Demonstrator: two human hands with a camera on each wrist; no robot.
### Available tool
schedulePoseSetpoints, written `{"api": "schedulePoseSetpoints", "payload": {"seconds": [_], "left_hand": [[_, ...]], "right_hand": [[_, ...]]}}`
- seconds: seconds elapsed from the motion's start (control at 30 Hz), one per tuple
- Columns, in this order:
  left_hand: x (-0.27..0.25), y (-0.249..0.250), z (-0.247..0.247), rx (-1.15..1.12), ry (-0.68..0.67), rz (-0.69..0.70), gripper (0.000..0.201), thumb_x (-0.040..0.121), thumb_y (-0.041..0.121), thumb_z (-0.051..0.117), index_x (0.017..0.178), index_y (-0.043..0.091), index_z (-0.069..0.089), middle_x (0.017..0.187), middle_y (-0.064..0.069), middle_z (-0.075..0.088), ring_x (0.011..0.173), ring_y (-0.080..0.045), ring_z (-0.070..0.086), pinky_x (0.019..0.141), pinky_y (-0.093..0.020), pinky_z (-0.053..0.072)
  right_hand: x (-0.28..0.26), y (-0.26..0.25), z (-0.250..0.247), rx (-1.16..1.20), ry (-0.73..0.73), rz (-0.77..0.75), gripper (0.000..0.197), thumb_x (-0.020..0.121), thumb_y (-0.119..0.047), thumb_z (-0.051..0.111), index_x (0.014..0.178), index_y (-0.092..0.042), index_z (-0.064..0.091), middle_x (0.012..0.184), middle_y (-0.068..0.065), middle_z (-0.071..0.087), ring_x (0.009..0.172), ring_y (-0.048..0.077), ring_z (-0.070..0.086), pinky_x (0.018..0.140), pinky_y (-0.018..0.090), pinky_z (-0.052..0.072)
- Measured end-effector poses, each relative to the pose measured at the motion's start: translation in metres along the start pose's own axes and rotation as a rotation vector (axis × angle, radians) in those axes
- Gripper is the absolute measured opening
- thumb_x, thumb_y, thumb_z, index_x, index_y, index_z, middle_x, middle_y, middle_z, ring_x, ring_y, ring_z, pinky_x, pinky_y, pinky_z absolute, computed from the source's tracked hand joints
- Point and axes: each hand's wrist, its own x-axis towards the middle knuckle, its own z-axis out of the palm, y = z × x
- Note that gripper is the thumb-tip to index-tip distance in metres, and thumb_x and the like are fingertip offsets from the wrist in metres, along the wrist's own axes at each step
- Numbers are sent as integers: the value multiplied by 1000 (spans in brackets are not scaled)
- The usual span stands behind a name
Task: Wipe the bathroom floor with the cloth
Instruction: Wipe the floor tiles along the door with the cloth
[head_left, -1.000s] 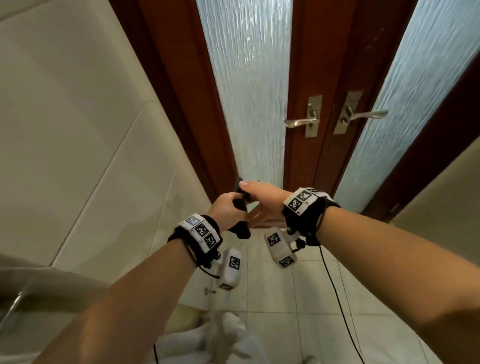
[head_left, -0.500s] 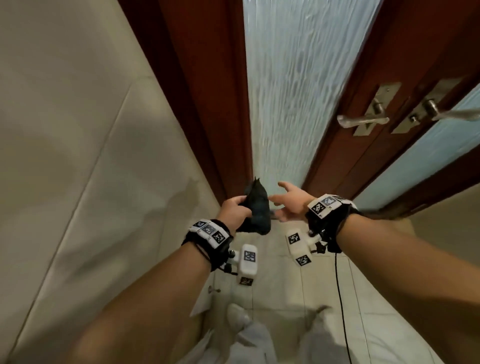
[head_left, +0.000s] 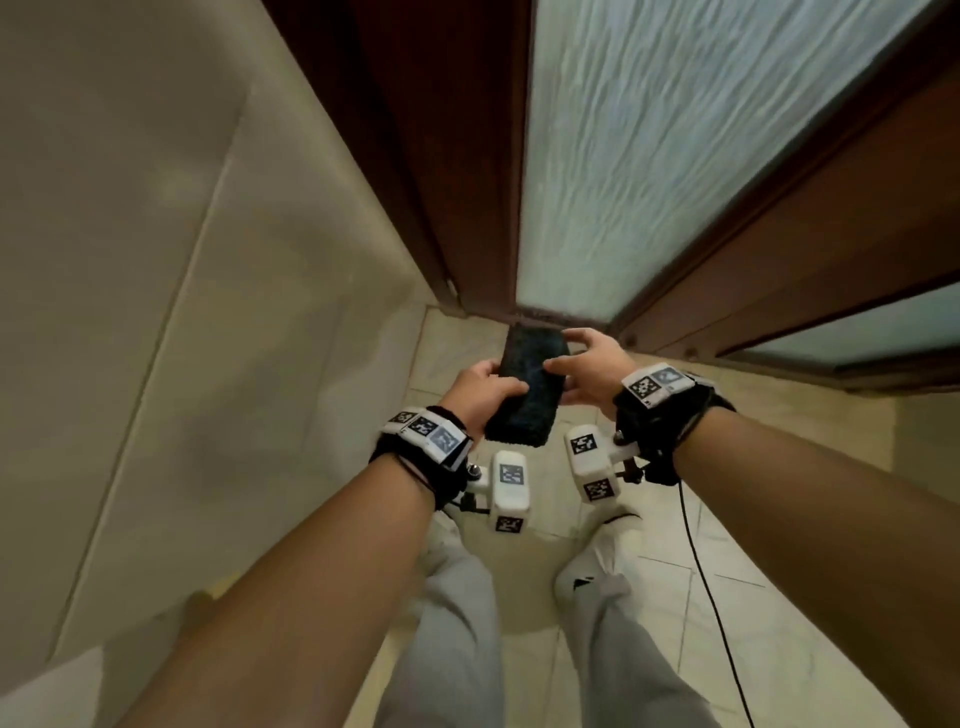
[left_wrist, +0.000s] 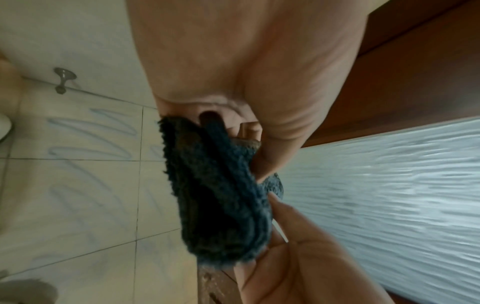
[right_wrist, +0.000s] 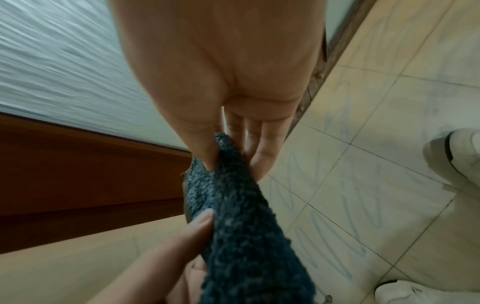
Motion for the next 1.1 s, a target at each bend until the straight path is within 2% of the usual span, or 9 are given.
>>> {"api": "schedulePoseSetpoints", "payload": {"seconds": [0.17,0.33,0.43,0.5,0.63,0.7,0.83,1.0,1.1], "left_hand": [[103,-54,0,68,19,-6,54,85,-2,66,130,22,48,118,-20,64,101,-35,66,85,-51,57],[210,-119,-13,101,-9,28,79,81,-5,68,142,35,37,123,-16,62,104,-32,66,85,-53,57],[265,-160,-18,120,-13,54,68,84,-9,62,133,35,45,114,-15,64,102,-31,66,84,-53,57],[301,-184,-22,143,-20,66,57,85,-10,59,124,31,56,116,-13,63,106,-31,64,87,-51,57],[369,-215,-34,191,-4,51,35,87,-8,58,103,21,70,113,-13,66,108,-34,64,88,-44,56],[399,-221,-41,210,-3,74,36,86,-8,60,110,17,68,110,-13,66,103,-31,65,86,-41,56],[447,-227,-49,292,-31,163,49,82,-10,66,124,14,63,111,-11,64,101,-22,63,93,-40,54],[490,-232,-58,409,31,319,57,78,-12,66,126,17,63,117,-6,62,107,-20,61,95,-37,53],[504,-239,-72,438,127,404,57,76,-14,63,123,19,65,125,-8,62,112,-22,60,97,-40,52]], "right_hand": [[101,63,3,36,30,68,44,89,9,62,120,-18,48,115,24,63,91,40,68,54,41,59],[209,141,13,44,32,98,45,90,9,61,127,-15,48,109,19,63,79,32,68,47,35,56],[267,184,20,32,31,86,46,91,8,61,129,-13,48,100,15,62,74,28,66,45,32,55],[304,207,24,2,31,65,48,90,7,62,132,-11,47,99,14,61,76,29,67,48,34,57],[371,233,37,-21,8,30,53,88,7,64,135,-12,46,107,17,60,93,39,67,70,53,60],[405,239,46,-46,-1,1,53,88,8,64,135,-11,47,108,17,60,98,40,66,75,57,58],[463,246,57,-90,19,-70,57,88,5,64,138,-16,46,120,17,59,104,37,64,76,55,58],[509,250,61,-165,34,-176,61,89,2,64,144,-15,40,118,18,59,97,36,65,73,52,59],[520,253,61,-252,42,-246,63,91,-1,62,146,-17,35,105,18,61,77,28,67,64,42,58]]}}
